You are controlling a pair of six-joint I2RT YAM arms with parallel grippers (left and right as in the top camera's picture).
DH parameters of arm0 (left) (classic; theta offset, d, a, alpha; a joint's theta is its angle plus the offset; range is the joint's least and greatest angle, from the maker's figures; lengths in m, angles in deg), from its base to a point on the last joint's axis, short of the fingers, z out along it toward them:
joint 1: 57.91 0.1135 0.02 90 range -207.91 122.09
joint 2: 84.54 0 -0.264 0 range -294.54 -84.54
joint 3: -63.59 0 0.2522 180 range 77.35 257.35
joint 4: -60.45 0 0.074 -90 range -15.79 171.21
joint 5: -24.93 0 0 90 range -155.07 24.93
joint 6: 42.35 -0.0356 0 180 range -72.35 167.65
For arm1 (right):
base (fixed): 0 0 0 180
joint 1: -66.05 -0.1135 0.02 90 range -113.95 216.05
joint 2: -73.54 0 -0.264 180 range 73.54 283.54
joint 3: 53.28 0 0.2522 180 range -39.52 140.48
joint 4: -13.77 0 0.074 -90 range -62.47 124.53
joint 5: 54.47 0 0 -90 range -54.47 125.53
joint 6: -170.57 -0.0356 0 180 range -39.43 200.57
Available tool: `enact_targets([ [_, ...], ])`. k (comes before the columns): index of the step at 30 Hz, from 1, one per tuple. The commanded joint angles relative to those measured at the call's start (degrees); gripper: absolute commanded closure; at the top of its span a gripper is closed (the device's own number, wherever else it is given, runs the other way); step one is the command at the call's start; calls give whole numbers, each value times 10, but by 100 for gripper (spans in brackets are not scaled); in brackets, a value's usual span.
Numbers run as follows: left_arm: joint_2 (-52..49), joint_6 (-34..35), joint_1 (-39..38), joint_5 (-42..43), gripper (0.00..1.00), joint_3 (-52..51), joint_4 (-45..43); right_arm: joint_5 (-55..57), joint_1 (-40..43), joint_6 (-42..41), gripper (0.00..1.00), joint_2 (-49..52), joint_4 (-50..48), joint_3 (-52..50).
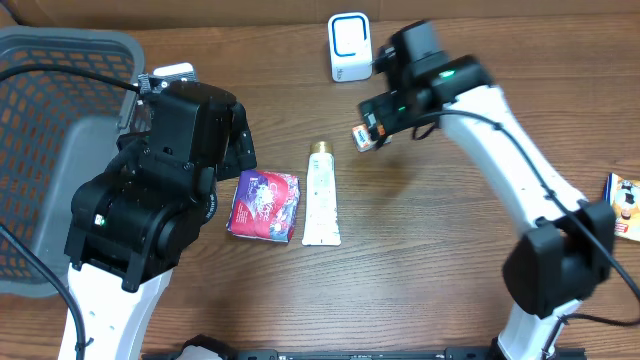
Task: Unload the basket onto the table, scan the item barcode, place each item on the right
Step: 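Move the right gripper over the orange Kleenex pack, then grasp the orange Kleenex pack with the right gripper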
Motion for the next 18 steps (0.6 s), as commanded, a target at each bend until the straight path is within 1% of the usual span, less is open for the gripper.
enact_targets([
  [1, -2, 4, 3, -5, 0, 9, 0, 73, 2, -20, 0, 48, -9, -6],
  [5, -2, 3, 3, -27, 0, 9, 2, 49, 1, -44, 0, 82, -13, -6],
  [9, -2, 4, 3, -30, 1, 9, 4, -44, 4, -60, 0, 87, -21, -6],
  [13, -2, 4, 3, -30, 0, 9, 3, -25, -6, -47, 0, 90, -62, -6],
  [18, -2, 4, 3, -30, 0, 9, 3, -13, -7, -47, 0, 116, -78, -6],
])
